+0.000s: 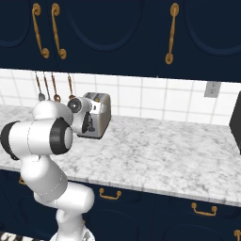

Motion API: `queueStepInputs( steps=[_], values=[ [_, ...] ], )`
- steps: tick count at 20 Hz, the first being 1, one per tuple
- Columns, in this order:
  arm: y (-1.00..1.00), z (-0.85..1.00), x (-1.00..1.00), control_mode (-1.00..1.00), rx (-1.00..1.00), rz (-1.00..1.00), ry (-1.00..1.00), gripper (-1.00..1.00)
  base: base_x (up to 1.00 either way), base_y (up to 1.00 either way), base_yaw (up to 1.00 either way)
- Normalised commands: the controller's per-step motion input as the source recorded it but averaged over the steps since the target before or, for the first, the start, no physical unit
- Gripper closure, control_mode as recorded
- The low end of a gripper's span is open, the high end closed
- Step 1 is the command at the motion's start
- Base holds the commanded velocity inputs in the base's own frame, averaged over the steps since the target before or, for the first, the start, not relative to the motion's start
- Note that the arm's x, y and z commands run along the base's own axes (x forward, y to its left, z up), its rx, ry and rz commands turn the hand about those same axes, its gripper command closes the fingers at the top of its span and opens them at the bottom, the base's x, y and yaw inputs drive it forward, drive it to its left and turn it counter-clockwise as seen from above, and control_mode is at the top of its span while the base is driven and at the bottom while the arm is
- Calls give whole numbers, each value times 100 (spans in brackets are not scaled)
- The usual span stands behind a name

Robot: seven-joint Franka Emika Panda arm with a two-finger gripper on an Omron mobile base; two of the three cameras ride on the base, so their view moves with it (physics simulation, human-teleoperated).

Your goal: Start the toaster. Once the lever pops up, take the bread to the plate on the dining counter.

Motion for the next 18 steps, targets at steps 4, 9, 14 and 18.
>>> queueStepInputs(
  steps=[4, 9, 14, 18],
  values=[
    [0, 0, 0, -100, 0, 0, 0, -100, 0, 0, 0],
    [0, 0, 0, -100, 0, 0, 0, -100, 0, 0, 0],
    [0, 0, 0, -100, 0, 0, 0, -100, 0, 0, 0],
    [0, 0, 0, -100, 0, 0, 0, -100, 0, 0, 0]
  ],
)
